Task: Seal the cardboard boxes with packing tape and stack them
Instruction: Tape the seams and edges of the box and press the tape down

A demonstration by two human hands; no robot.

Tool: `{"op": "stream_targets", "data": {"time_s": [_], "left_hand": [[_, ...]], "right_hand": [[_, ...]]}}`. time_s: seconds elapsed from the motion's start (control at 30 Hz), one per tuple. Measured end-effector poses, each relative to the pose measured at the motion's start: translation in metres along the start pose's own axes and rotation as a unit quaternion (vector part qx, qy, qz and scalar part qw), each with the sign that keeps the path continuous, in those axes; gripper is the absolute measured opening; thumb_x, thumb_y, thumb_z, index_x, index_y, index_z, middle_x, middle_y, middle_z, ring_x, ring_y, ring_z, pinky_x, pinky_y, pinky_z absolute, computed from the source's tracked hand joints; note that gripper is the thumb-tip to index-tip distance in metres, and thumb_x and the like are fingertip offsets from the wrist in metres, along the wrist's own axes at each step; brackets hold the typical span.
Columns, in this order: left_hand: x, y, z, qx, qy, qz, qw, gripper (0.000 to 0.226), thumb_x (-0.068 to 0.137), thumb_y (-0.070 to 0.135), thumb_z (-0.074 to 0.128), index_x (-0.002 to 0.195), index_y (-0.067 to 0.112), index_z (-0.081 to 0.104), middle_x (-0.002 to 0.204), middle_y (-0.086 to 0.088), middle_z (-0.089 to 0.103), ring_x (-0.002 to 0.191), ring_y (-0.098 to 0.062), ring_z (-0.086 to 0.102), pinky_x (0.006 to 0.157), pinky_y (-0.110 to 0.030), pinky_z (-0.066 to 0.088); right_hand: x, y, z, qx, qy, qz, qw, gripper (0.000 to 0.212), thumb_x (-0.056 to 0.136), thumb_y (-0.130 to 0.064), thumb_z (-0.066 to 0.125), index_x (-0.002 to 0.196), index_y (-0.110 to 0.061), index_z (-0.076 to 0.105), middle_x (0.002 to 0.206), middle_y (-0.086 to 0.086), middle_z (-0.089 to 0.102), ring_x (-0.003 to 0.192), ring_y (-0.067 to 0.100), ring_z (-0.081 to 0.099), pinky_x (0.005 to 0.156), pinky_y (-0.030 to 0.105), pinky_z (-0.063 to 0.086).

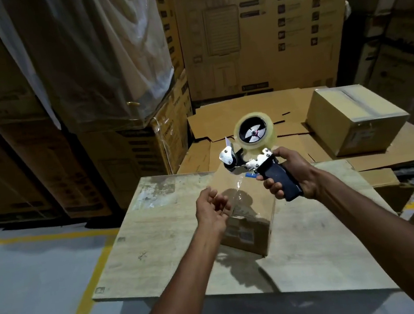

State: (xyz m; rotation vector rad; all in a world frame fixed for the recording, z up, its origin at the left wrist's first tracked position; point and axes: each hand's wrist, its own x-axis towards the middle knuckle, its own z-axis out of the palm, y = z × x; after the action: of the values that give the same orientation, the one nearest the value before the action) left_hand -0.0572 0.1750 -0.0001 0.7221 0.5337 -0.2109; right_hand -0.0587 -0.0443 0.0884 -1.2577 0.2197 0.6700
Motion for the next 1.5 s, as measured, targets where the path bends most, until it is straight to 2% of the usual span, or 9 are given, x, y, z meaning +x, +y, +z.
{"op": "stream_targets", "data": {"time_s": [0.13,0.27,0.4,0.53,0.73,0.83,0.97,1.17,1.5], "left_hand": [[0.013,0.038,-0.009,0.104,0.018,-0.112,0.988,0.037,0.094,0.045,0.061,0.087,0.008,0.061,0.068,-0.006,0.055,0.065,-0.022,0.053,0.061,-0.03,0.043],[0.022,0.064,-0.009,0.172,-0.046,-0.187,0.966,0.07,0.087,0.066,0.06,0.104,-0.001,0.067,0.093,-0.018,0.07,0.085,-0.032,0.066,0.067,-0.032,0.048],[0.025,0.079,-0.005,0.187,-0.094,-0.207,0.956,0.057,0.086,0.052,0.071,0.096,-0.004,0.07,0.085,-0.017,0.072,0.071,-0.027,0.07,0.057,-0.027,0.052],[0.027,0.089,-0.006,0.21,-0.1,-0.177,0.956,0.019,0.095,0.021,0.064,0.086,0.004,0.067,0.068,-0.007,0.067,0.049,-0.014,0.062,0.045,-0.018,0.046],[0.04,0.104,-0.012,0.266,-0.064,-0.067,0.96,0.029,0.104,0.003,0.041,0.084,0.005,0.062,0.059,-0.007,0.06,0.04,-0.01,0.056,0.035,-0.015,0.04],[0.047,0.109,-0.017,0.346,-0.061,-0.023,0.936,0.037,0.1,-0.005,0.033,0.08,0.007,0.061,0.061,-0.004,0.054,0.037,-0.007,0.05,0.034,-0.013,0.034],[0.061,0.111,-0.026,0.437,-0.055,0.014,0.897,0.035,0.099,-0.002,0.043,0.071,0.006,0.062,0.05,-0.001,0.054,0.032,-0.005,0.04,0.033,-0.014,0.03],[0.099,0.123,-0.062,0.446,-0.011,0.074,0.892,0.016,0.096,0.013,0.07,0.086,0.0,0.071,0.068,-0.008,0.063,0.048,-0.01,0.05,0.043,-0.018,0.04],[0.138,0.083,-0.098,0.524,-0.062,0.104,0.843,0.026,0.096,0.018,0.071,0.075,0.003,0.069,0.063,-0.006,0.066,0.05,-0.015,0.051,0.048,-0.024,0.035]], "right_hand": [[0.005,-0.011,0.021,-0.037,0.006,-0.012,0.999,0.062,0.093,-0.057,0.038,0.097,0.0,0.061,0.072,0.008,0.047,0.053,0.017,0.039,0.045,0.027,0.036],[0.011,-0.017,0.035,-0.058,0.012,-0.022,0.998,0.064,0.093,-0.058,0.039,0.101,0.002,0.06,0.072,0.008,0.047,0.053,0.017,0.038,0.046,0.028,0.035],[0.017,-0.02,0.042,-0.089,0.022,-0.03,0.995,0.068,0.094,-0.062,0.041,0.105,0.002,0.06,0.074,0.009,0.049,0.056,0.019,0.039,0.048,0.03,0.036],[0.022,-0.016,0.046,-0.116,0.025,-0.04,0.992,0.07,0.095,-0.062,0.042,0.108,0.004,0.06,0.075,0.01,0.05,0.056,0.02,0.04,0.05,0.032,0.037],[0.033,0.0,0.041,-0.155,-0.004,-0.043,0.987,0.078,0.097,-0.067,0.042,0.112,0.007,0.063,0.078,0.013,0.051,0.058,0.022,0.043,0.054,0.034,0.04],[0.038,0.011,0.041,-0.164,-0.017,-0.042,0.985,0.076,0.099,-0.067,0.041,0.111,0.005,0.063,0.079,0.014,0.052,0.059,0.023,0.045,0.055,0.034,0.042],[0.046,0.026,0.045,-0.175,-0.019,-0.045,0.983,0.072,0.099,-0.066,0.041,0.107,0.003,0.061,0.08,0.014,0.053,0.059,0.022,0.046,0.056,0.033,0.042],[0.049,0.034,0.024,-0.216,-0.002,-0.04,0.975,0.075,0.098,-0.068,0.039,0.101,0.003,0.063,0.079,0.014,0.054,0.058,0.023,0.046,0.057,0.033,0.043],[0.061,0.056,0.007,-0.324,0.068,-0.01,0.943,0.071,0.098,-0.067,0.041,0.096,0.0,0.066,0.08,0.019,0.064,0.061,0.025,0.054,0.057,0.03,0.047]]}}
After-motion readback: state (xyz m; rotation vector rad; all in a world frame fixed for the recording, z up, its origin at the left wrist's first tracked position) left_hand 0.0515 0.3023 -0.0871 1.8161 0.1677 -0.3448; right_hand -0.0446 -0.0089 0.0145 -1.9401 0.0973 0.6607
